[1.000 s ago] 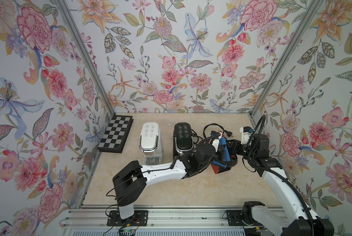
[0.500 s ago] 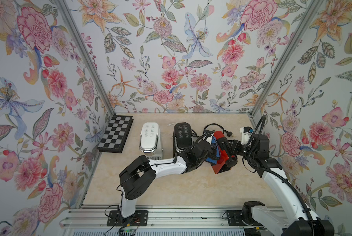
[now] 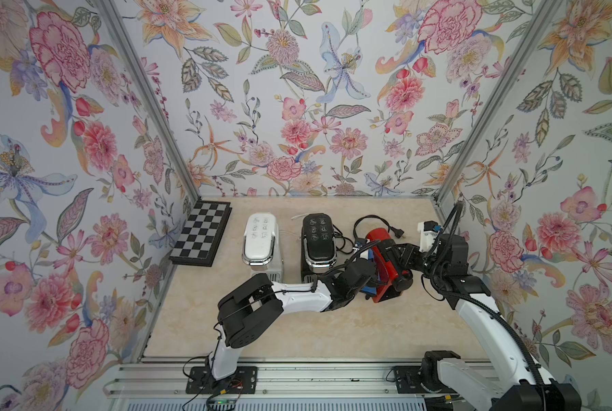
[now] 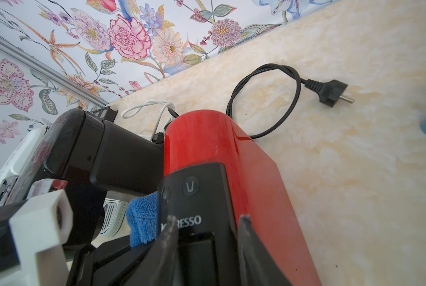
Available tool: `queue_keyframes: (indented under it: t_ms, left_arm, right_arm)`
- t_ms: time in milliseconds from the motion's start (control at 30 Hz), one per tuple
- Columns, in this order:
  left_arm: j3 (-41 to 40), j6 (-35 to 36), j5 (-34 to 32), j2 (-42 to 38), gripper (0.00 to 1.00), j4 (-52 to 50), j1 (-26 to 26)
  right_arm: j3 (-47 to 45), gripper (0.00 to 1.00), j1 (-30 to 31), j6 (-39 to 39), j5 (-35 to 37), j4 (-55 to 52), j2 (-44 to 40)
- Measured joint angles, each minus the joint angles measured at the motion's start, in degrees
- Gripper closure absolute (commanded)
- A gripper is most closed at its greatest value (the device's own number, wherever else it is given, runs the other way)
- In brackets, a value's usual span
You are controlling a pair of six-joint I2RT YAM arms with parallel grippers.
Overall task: Wipe the surface of a coffee machine
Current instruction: Wipe the dirt from the surface of the coffee machine.
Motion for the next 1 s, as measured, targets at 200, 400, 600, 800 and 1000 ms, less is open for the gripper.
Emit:
queue_keyframes:
  t_ms: [200,400,600,800,1000]
  left_arm:
    - [-3.32,-3.06,-0.02,1.95,1.00,-0.15,-2.12]
    - [-5.07,-4.96,0.13,3.89,1.00,0.20,-2.78]
    - [-4.94,-3.43,-0.20,3.54,1.00,0.13,-2.47]
    - [-0.17,0.55,-0.37,1.62,1.00,-1.53,-0.31]
    - [4.48,4.31,-0.68,-0.48,1.00,-3.02,2.54]
  right_arm:
    - [-0.24,0.59,0.07,0.24,0.04,0.37,-0.11]
    - [-0.26,0.59,0.17,0.44,0.22,0.44,-0.15]
    - [-0.61,0.59,0.22,0.55,0.37,0.83,-0.35]
    - [-0.85,0.59,0.22,0.83,0.37,1.14,-0.44]
    - [-1.25,0.59,0.26,0.90,0.42,1.75,-0.70]
